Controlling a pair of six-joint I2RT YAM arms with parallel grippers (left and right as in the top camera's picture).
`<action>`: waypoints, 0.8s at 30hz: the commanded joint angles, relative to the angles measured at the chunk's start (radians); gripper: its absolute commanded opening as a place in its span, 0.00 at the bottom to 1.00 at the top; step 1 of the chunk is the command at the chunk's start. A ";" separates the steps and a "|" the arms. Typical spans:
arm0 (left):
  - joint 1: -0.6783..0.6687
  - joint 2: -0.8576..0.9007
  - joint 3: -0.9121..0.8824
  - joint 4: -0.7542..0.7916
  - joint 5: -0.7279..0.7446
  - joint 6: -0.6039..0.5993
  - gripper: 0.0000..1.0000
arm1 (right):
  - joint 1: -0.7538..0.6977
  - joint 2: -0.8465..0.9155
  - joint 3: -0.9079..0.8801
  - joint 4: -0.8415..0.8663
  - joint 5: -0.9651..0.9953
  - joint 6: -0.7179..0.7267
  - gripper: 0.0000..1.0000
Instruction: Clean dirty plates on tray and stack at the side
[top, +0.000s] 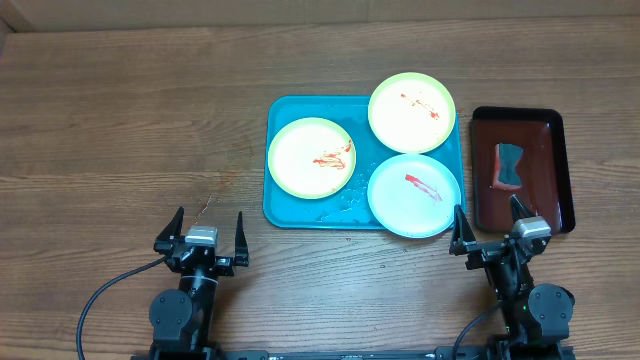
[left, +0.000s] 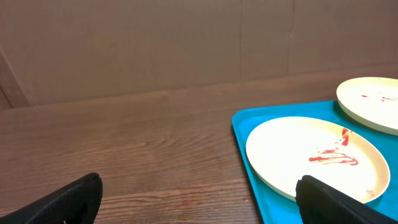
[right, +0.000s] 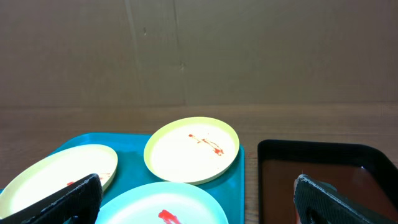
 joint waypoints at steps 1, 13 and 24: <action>0.004 -0.010 -0.003 -0.001 0.007 0.011 1.00 | 0.006 -0.008 -0.010 0.005 0.010 0.002 1.00; 0.004 -0.010 -0.003 -0.001 0.007 0.011 1.00 | 0.005 -0.008 -0.010 0.005 0.010 0.002 1.00; 0.005 -0.010 -0.003 0.017 0.006 0.038 0.99 | 0.005 -0.008 -0.010 0.005 0.010 0.002 1.00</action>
